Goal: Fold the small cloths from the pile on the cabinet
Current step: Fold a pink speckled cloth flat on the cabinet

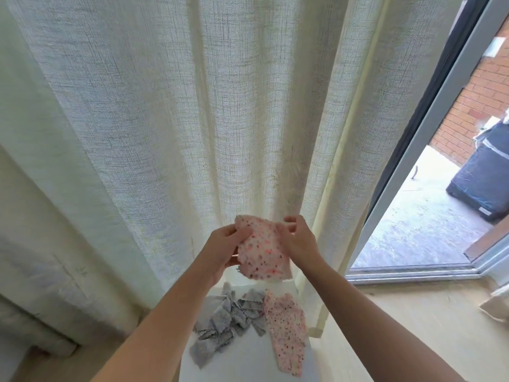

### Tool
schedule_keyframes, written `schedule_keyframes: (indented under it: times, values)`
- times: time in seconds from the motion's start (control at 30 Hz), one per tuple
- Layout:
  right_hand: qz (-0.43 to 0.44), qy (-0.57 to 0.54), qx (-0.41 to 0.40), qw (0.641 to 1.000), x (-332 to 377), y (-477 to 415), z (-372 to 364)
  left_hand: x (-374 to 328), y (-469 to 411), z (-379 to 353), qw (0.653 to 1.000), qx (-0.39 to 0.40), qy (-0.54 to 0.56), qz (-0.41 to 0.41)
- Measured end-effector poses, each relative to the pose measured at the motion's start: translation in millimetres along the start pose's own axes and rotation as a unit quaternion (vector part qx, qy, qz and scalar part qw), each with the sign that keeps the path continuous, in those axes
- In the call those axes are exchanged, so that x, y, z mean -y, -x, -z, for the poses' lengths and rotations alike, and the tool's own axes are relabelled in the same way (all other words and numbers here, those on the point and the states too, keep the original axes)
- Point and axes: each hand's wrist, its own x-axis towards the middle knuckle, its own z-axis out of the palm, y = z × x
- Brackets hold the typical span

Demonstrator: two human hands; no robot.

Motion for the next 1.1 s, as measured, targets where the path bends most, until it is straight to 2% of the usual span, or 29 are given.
schedule_keyframes:
  times: [0.07, 0.1, 0.17, 0.23, 0.3, 0.5, 0.63, 0.7, 0.77, 0.83, 0.9, 1.0, 1.1]
  values:
    - [0.020, -0.010, 0.011, 1.000, 1.9, 5.2, 4.1, -1.4, 0.1, -1.3, 0.997, -0.021, -0.048, -0.056]
    - [0.001, -0.074, 0.063, 0.995, 5.3, 8.6, 4.8, -1.8, 0.2, -2.8, 0.993, -0.022, -0.078, -0.080]
    - [-0.066, -0.214, 0.201, 0.954, 16.6, 17.4, 4.8, -2.3, 2.2, -8.3, 0.988, -0.005, -0.121, -0.096]
    - [-0.099, -0.290, 0.268, 0.913, 18.9, 18.5, 5.0, -1.6, 2.2, -13.8, 0.991, -0.001, -0.108, -0.084]
    - [-0.125, -0.339, 0.294, 0.885, 18.5, 16.9, 5.3, -0.5, 0.1, -15.4, 0.989, -0.018, -0.117, -0.089]
    - [-0.140, -0.396, 0.346, 0.839, 16.0, 21.4, 3.1, 6.2, -5.0, -12.1, 0.955, -0.070, -0.261, -0.119]
    - [-0.143, -0.419, 0.353, 0.825, 17.1, 22.8, 3.2, 8.1, -9.9, -11.1, 0.948, -0.078, -0.279, -0.135]
    - [-0.137, -0.409, 0.347, 0.833, 16.2, 22.4, 3.9, 7.0, -11.9, -9.0, 0.947, -0.070, -0.285, -0.133]
    - [-0.125, -0.381, 0.321, 0.858, 16.5, 20.4, 5.7, 2.1, -8.9, -8.0, 0.959, -0.044, -0.242, -0.138]
    - [-0.149, -0.378, 0.270, 0.873, 17.1, 16.2, 9.4, -3.8, -3.3, -4.1, 0.987, -0.013, -0.109, -0.114]
    - [-0.189, -0.393, 0.232, 0.870, 16.0, 10.6, 15.7, -7.6, -2.0, 9.5, 0.996, 0.002, 0.053, -0.070]
    - [-0.223, -0.419, 0.215, 0.853, 15.6, 3.6, 24.8, -6.0, -6.3, 38.1, 0.968, 0.018, 0.248, 0.042]
    - [-0.234, -0.429, 0.215, 0.846, 16.4, -0.8, 26.9, -0.4, -8.1, 52.5, 0.943, 0.029, 0.302, 0.139]
